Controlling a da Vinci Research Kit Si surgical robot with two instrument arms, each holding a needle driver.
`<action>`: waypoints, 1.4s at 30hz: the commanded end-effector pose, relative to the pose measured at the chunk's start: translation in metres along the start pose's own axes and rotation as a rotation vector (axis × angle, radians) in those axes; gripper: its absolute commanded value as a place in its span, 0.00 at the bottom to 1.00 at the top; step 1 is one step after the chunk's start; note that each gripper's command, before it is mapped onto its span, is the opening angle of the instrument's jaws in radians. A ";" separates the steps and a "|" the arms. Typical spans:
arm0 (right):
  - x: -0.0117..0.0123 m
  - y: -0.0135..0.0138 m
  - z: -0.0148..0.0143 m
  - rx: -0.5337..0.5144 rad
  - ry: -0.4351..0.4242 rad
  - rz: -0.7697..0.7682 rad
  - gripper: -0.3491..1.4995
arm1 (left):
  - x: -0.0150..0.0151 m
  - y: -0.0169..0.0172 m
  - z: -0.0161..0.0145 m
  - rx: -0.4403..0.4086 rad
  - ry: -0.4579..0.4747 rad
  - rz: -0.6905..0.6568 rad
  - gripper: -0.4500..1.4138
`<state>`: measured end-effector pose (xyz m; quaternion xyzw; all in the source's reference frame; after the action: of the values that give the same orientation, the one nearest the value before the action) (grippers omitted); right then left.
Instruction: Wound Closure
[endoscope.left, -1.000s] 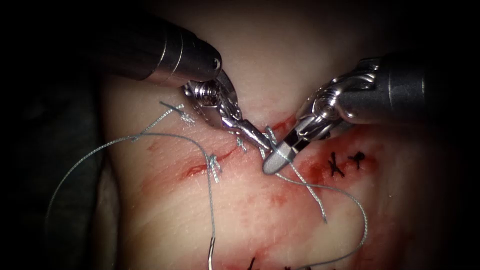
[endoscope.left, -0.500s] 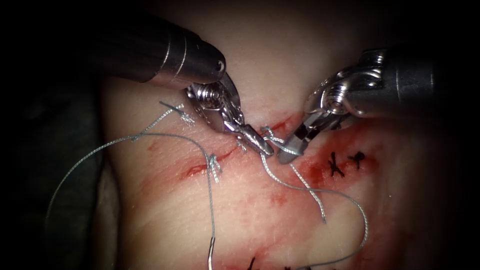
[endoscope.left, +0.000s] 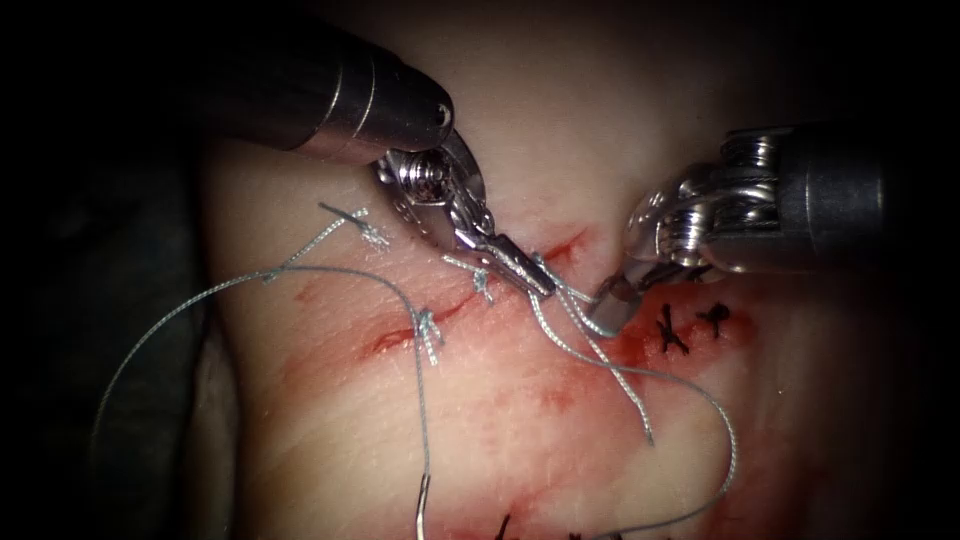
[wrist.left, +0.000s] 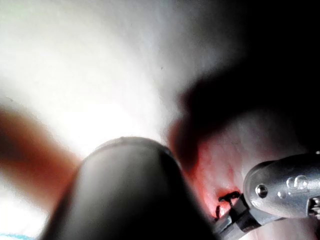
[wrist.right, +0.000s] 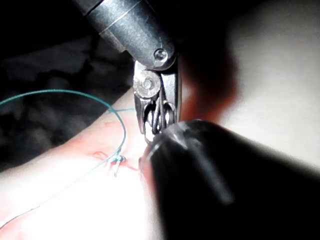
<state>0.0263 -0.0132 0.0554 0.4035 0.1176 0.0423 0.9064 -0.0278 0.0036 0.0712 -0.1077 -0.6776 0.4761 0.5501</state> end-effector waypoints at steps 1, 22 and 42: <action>0.0010 -0.0002 0.0003 0.003 0.004 -0.010 0.00 | 0.0006 -0.0002 0.0005 -0.001 0.001 0.001 0.00; 0.0010 0.0031 -0.0049 -0.106 0.466 0.335 0.00 | -0.0026 0.0001 0.0010 0.004 -0.106 0.060 0.00; -0.0012 0.0033 0.0045 0.377 0.916 0.710 0.00 | -0.0038 0.0027 0.0009 -0.049 -0.152 0.213 0.00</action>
<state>0.0252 -0.0144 0.0610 0.5151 0.3602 0.4926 0.6020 -0.0278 0.0019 0.0663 -0.1576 -0.7135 0.5218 0.4402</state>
